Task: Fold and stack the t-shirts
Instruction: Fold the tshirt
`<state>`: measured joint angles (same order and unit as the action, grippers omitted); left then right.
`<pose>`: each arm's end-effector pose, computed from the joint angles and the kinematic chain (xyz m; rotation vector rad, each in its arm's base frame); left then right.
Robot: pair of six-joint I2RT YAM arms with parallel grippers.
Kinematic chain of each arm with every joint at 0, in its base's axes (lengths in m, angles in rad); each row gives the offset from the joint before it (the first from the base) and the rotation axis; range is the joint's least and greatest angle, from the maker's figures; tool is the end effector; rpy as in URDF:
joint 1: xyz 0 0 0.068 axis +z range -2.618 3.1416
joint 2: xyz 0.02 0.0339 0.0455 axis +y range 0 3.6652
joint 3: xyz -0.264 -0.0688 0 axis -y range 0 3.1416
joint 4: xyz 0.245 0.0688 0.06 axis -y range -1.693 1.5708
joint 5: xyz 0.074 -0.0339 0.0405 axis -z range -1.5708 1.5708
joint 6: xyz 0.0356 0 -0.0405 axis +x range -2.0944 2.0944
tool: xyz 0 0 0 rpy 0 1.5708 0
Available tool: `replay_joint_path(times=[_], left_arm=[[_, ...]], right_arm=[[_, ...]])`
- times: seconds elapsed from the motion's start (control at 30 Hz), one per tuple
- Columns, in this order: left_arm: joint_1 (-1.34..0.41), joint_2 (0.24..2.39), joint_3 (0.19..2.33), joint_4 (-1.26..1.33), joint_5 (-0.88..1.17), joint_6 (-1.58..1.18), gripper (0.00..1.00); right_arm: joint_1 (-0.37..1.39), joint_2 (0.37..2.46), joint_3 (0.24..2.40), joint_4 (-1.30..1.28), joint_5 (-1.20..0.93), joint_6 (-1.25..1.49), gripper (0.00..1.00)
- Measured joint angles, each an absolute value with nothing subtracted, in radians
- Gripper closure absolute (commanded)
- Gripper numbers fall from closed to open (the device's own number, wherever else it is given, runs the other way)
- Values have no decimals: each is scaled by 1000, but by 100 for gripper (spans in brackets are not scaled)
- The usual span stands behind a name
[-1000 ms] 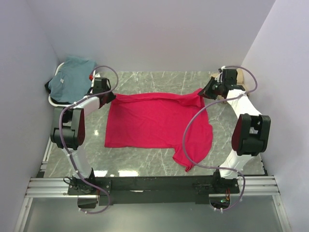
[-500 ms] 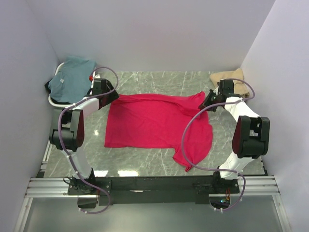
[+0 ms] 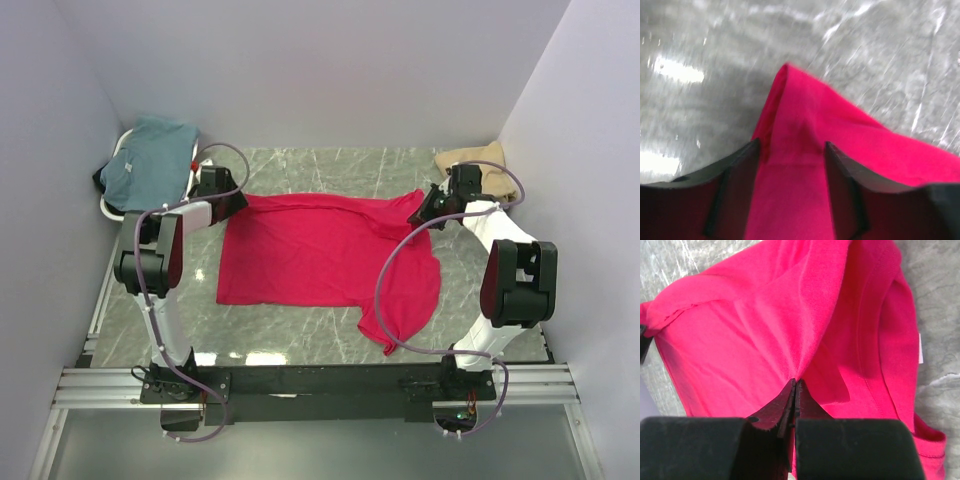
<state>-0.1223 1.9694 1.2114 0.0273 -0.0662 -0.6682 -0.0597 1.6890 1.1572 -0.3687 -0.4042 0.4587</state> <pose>0.4203 -0.0493 0.1589 -0.6590 2.2266 -0.3283 0.3592 -0.0074 0.2195 0.4651 2.4452 0.6700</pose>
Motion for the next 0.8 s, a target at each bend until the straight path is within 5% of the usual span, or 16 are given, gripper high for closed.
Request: replay_joint_path(times=[0.13, 0.27, 0.37, 0.8], left_arm=[[-122, 1986, 1243, 44, -70, -669, 55], [-122, 1993, 1265, 51, -76, -670, 86], [-122, 1993, 1266, 52, -79, -666, 99], [-122, 1974, 1267, -4, -87, -628, 99]], right_arm=[[-52, 1689, 1157, -364, -406, 459, 100], [-47, 1690, 1157, -363, -407, 458, 100], [-45, 1690, 1157, -363, -406, 456, 100], [-44, 1667, 1157, -390, -350, 452, 100]])
